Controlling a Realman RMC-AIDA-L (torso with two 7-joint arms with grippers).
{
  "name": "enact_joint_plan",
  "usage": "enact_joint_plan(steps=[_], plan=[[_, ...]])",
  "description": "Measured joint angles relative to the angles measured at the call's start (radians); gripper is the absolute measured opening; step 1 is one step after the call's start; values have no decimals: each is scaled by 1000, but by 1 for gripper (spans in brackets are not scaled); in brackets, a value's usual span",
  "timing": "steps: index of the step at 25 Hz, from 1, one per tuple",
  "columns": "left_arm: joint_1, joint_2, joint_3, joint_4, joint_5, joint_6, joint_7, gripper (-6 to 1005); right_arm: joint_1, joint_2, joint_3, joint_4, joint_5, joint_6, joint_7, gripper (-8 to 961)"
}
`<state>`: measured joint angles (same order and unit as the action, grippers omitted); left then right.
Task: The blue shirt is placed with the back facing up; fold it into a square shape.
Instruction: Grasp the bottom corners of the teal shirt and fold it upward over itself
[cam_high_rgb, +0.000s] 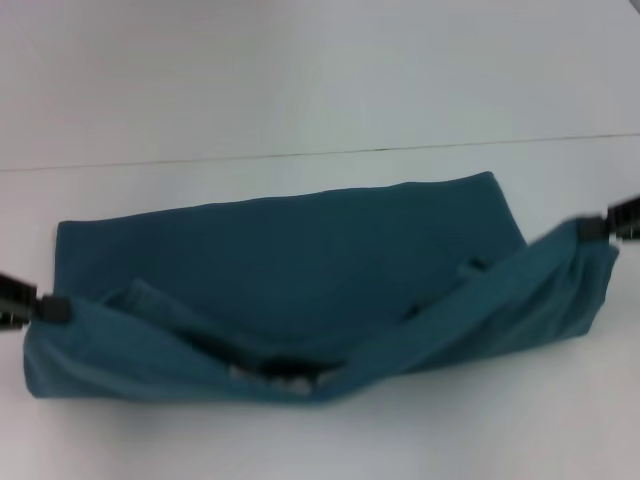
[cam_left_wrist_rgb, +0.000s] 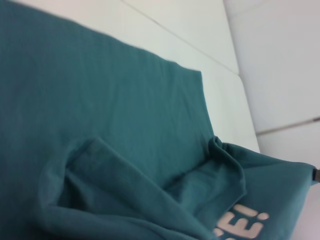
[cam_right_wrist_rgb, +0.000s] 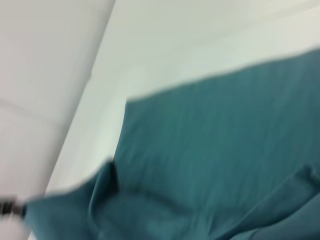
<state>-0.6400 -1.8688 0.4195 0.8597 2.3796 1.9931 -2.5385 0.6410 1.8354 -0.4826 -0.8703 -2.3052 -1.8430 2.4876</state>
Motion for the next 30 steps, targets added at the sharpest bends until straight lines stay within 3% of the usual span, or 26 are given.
enact_joint_plan(steps=[2,5,12,17,26,30], plan=[[-36,17,12,-23,7,-55,-60,7,3,0,23,2,2,64,23,43],[-65,26,26,-46,30,-113,-95,7,4,0,34,30,3,166,50,43],[-124,32,63,-139,82,-335,-149,7,17,8,28,170,3,429,68,44],[-141,19,97,-177,83,-477,-156,6,33,48,13,199,4,601,54,44],[-139,5,99,-170,76,-576,-157,6,87,119,-27,206,4,778,32,44],[-145,11,93,-174,75,-640,-165,7,119,129,-48,218,4,855,32,44]])
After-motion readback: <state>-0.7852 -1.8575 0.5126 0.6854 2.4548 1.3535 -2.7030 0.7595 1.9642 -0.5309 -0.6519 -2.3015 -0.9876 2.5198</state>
